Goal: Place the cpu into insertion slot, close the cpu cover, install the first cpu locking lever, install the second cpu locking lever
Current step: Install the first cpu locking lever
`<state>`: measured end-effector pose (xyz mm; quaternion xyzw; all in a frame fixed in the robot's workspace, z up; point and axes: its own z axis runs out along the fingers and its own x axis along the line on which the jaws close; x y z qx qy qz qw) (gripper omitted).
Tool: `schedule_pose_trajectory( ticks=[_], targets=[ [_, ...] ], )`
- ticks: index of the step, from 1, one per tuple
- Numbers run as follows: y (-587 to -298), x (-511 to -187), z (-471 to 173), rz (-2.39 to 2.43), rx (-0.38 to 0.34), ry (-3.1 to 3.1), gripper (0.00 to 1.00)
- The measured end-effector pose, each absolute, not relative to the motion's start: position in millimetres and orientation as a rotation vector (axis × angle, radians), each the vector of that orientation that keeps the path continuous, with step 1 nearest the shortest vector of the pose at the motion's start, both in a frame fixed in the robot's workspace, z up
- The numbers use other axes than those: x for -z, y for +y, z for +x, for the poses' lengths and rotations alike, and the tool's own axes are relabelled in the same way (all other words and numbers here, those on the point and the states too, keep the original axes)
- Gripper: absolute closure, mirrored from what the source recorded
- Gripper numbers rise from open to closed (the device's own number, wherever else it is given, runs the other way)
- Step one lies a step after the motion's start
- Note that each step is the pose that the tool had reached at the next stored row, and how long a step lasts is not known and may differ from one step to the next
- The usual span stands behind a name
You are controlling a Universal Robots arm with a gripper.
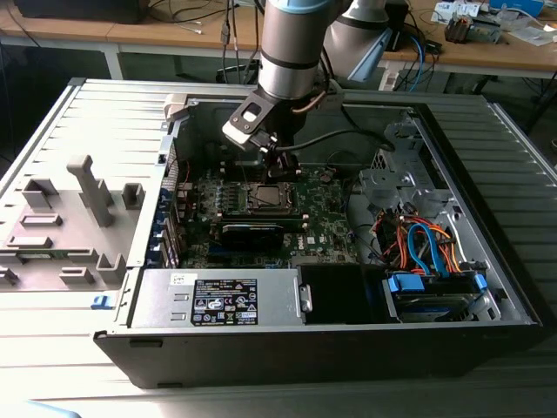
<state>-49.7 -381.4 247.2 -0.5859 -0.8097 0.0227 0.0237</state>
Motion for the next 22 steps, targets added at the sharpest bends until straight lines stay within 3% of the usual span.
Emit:
schedule_pose_trajectory(
  ticks=[22],
  targets=[
    [-381.4,-247.3,-49.7,-1.615,-0.089,-2.649,0.89]
  ],
)
